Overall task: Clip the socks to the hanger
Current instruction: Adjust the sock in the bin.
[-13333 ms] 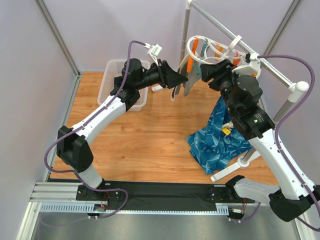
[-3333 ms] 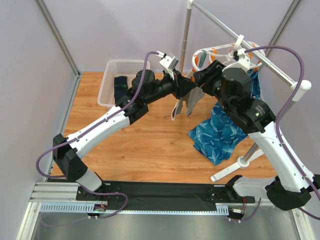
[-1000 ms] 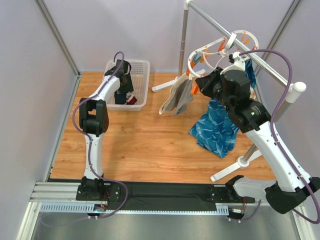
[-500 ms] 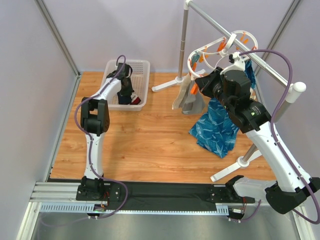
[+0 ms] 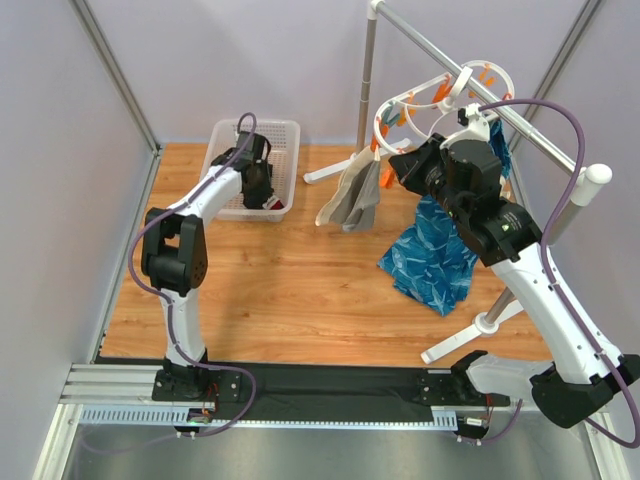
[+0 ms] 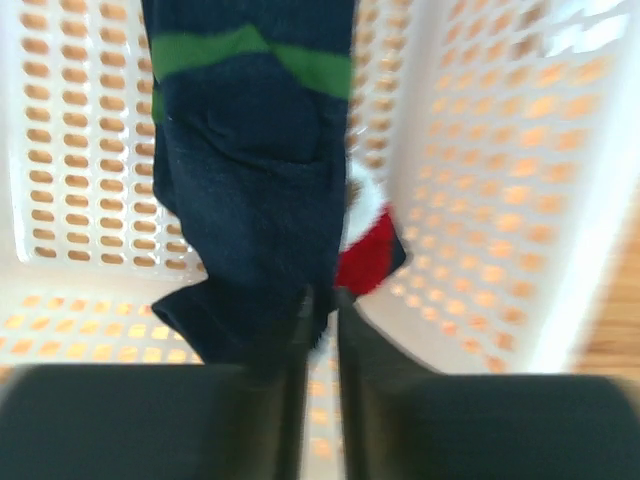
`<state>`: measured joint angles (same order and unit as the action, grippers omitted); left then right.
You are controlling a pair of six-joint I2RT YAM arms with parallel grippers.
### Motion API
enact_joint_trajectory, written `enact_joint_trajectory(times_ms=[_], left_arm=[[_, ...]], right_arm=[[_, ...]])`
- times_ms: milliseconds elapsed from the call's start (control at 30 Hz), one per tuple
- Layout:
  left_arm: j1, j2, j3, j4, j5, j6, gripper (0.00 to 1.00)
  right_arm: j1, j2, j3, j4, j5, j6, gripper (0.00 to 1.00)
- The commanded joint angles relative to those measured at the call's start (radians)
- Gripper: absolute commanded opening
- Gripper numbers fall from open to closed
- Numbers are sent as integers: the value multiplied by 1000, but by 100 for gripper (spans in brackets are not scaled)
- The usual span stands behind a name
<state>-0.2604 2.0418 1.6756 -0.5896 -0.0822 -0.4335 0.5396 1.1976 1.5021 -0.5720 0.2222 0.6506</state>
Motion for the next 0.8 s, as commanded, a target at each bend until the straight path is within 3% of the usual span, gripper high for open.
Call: enact_joint_trajectory(times_ms=[0, 33, 100, 267, 767], left_arm=[[0, -69, 56, 44, -68, 33, 40], [1, -55, 79, 33, -82, 54, 60], [9, -29, 156, 13, -80, 79, 68], [46, 103, 321, -41, -28, 144, 68], [108, 370, 530, 62, 42, 219, 69]], right_arm=[[5, 0, -22, -26, -67, 4, 0], [3, -3, -22, -26, -66, 1, 0], [5, -3, -20, -28, -63, 0, 0], [3, -3, -20, -25, -58, -5, 0], [5, 16, -22, -12, -78, -9, 0]])
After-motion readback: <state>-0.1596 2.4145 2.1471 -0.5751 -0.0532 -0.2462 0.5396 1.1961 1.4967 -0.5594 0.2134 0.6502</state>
